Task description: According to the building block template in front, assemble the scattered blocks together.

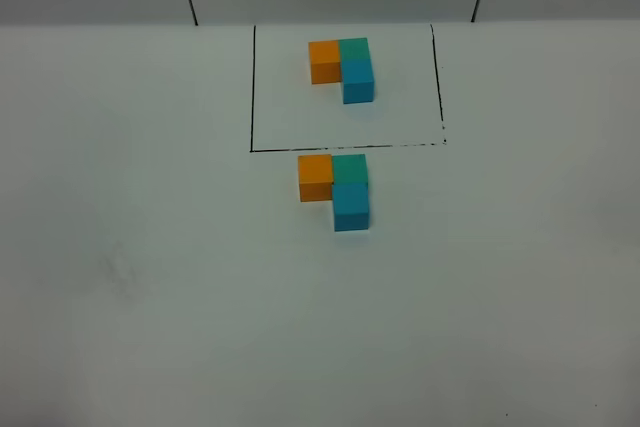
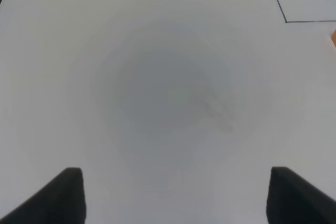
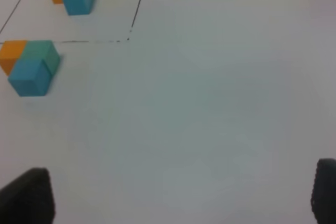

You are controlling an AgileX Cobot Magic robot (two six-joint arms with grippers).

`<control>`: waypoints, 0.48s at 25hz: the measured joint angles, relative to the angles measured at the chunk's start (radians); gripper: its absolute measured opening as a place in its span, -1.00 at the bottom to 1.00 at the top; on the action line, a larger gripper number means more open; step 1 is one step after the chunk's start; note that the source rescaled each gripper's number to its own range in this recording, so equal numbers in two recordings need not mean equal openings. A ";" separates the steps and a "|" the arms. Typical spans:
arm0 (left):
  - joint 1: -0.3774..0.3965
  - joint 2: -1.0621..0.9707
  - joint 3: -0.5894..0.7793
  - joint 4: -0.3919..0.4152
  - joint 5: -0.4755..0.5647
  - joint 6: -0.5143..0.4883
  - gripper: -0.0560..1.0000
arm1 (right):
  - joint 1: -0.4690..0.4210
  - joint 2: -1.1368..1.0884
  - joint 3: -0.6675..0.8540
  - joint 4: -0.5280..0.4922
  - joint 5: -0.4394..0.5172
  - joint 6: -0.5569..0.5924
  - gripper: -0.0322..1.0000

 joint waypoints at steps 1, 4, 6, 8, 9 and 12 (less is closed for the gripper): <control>0.000 0.000 0.000 0.000 0.000 0.000 0.13 | -0.009 0.000 0.000 0.000 0.000 0.000 0.96; 0.000 0.000 0.000 0.000 0.000 0.000 0.13 | -0.027 0.000 0.000 0.000 0.000 0.000 0.94; 0.000 0.000 0.000 0.000 0.000 0.000 0.13 | -0.029 0.000 0.000 0.000 0.000 0.000 0.94; 0.000 0.000 0.000 0.000 0.000 0.000 0.13 | -0.029 0.000 0.000 0.000 0.000 0.000 0.94; 0.000 0.000 0.000 0.000 0.000 0.000 0.13 | -0.031 0.000 0.000 0.000 0.000 0.000 0.94; 0.000 0.000 0.000 0.000 0.000 0.000 0.13 | -0.051 0.000 0.000 0.000 0.000 0.000 0.90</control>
